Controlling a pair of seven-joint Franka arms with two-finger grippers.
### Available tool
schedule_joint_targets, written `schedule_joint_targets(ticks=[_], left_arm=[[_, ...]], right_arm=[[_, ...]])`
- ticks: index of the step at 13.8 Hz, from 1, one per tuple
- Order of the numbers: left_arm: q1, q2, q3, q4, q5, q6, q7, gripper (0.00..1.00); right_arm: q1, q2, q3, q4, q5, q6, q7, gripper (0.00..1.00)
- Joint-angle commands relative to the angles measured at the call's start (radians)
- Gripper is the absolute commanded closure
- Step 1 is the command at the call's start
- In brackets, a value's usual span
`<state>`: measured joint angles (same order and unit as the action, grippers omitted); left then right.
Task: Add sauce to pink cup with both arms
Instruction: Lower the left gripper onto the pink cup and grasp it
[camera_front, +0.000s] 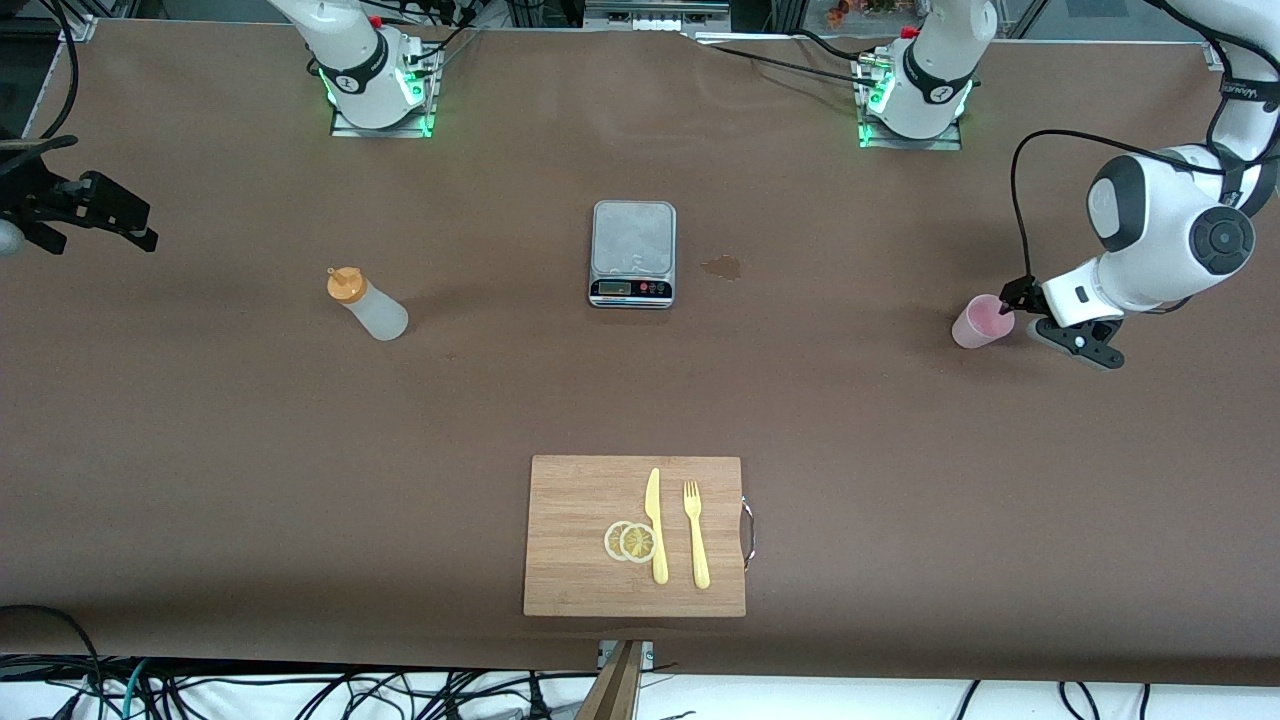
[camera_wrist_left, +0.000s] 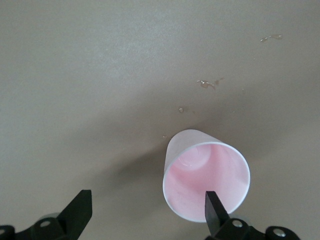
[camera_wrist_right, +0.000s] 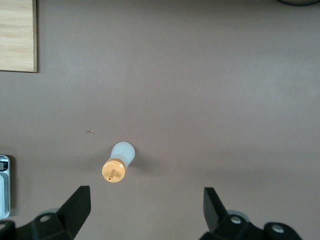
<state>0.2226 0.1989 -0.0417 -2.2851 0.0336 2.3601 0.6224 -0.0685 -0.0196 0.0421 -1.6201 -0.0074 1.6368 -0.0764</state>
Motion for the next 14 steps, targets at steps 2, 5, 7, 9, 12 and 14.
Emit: schedule_joint_targets(ticks=[2, 5, 7, 9, 12, 14], left_arm=[[-0.003, 0.03, 0.0, 0.001, -0.024, 0.036, 0.063, 0.14], [-0.006, 0.054, 0.0, 0.003, -0.075, 0.035, 0.063, 0.47], [-0.008, 0.059, -0.006, 0.004, -0.089, 0.033, 0.065, 0.58], [-0.006, 0.059, -0.023, 0.006, -0.089, 0.03, 0.065, 0.88], [-0.006, 0.053, -0.024, 0.019, -0.087, 0.021, 0.072, 1.0], [-0.008, 0.042, -0.027, 0.045, -0.087, -0.002, 0.123, 1.0]], right_arm=[[-0.005, -0.003, 0.004, 0.014, 0.006, -0.006, 0.01, 0.0], [-0.007, -0.006, -0.001, 0.014, 0.006, -0.009, 0.0, 0.0], [-0.005, -0.005, -0.001, 0.014, 0.006, -0.009, 0.006, 0.0], [-0.005, -0.005, -0.002, 0.014, 0.006, -0.008, 0.01, 0.0], [-0.005, -0.005, -0.001, 0.014, 0.006, -0.008, 0.01, 0.0], [-0.005, -0.002, -0.001, 0.014, 0.006, -0.006, 0.01, 0.0]])
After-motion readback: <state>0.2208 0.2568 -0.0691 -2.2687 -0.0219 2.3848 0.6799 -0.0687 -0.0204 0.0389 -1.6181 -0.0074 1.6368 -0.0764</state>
